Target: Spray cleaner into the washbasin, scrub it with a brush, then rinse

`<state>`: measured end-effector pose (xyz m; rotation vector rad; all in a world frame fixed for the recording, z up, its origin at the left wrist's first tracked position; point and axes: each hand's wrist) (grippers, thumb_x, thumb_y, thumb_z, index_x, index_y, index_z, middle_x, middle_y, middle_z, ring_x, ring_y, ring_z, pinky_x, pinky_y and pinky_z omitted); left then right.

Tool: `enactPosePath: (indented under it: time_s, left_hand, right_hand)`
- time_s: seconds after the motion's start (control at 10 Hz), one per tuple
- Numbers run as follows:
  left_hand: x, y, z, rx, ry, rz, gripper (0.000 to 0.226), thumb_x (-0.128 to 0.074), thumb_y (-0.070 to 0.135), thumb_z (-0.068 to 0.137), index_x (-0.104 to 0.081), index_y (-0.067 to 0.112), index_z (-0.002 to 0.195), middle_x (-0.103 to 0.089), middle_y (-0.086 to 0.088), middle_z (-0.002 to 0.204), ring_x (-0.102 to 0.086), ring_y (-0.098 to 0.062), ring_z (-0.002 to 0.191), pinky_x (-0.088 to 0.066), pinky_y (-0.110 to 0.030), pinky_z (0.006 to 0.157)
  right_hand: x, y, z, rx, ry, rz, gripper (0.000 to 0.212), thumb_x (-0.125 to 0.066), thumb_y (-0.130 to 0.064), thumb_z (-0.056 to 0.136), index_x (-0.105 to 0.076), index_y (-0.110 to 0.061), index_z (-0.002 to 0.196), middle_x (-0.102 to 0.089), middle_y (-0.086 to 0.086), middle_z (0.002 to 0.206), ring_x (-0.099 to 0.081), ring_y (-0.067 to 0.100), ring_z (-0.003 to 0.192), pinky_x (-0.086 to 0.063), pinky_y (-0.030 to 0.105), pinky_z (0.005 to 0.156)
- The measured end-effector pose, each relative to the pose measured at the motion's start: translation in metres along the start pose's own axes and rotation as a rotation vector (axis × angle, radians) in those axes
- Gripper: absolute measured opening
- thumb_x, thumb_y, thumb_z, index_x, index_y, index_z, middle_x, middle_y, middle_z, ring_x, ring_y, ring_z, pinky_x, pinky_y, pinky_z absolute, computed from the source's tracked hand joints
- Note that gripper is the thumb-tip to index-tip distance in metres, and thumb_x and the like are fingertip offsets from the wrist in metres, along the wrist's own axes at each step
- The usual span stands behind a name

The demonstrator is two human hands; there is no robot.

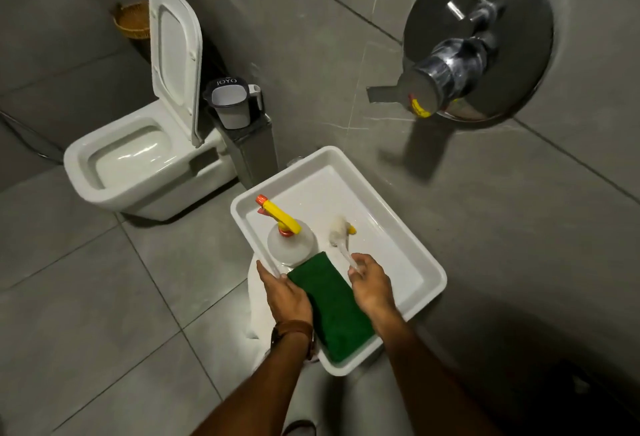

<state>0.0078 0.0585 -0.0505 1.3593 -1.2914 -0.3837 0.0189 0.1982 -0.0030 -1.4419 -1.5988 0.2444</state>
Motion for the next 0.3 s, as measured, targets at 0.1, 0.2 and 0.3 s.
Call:
enactPosePath:
  time_s: [0.1, 0.2, 0.3]
  left_hand:
    - [0.003, 0.004, -0.003, 0.025, -0.021, -0.005, 0.058, -0.036, 0.013, 0.100, -0.013, 0.018, 0.153, -0.047, -0.018, 0.146, -0.050, -0.039, 0.127, -0.040, -0.040, 0.109]
    - [0.007, 0.010, -0.003, 0.042, -0.046, -0.016, 0.058, -0.037, 0.014, 0.101, -0.012, 0.011, 0.154, -0.037, -0.017, 0.153, -0.041, -0.037, 0.136, -0.031, -0.036, 0.113]
    - [0.016, 0.022, -0.010, 0.037, 0.005, 0.017, 0.058, -0.038, 0.014, 0.101, -0.015, 0.002, 0.152, -0.027, -0.020, 0.157, -0.033, -0.039, 0.141, -0.027, -0.038, 0.117]
  right_hand:
    - [-0.001, -0.003, -0.012, 0.010, 0.022, -0.019, 0.048, -0.064, -0.007, 0.098, -0.055, -0.016, 0.144, -0.062, 0.006, 0.144, -0.061, 0.027, 0.128, -0.049, 0.033, 0.105]
    - [0.009, -0.010, -0.027, 0.066, 0.093, -0.036, 0.046, -0.067, -0.010, 0.097, -0.059, -0.019, 0.141, -0.063, 0.003, 0.142, -0.060, 0.025, 0.129, -0.047, 0.031, 0.105]
    - [0.030, -0.014, -0.052, 0.130, 0.196, -0.011, 0.031, -0.068, -0.014, 0.096, -0.071, -0.019, 0.126, -0.073, -0.001, 0.125, -0.067, 0.020, 0.118, -0.051, 0.029, 0.099]
Point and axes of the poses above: each hand's wrist, its own z-axis towards the middle knuckle, its own x-axis out of the back of the hand, y = z × x
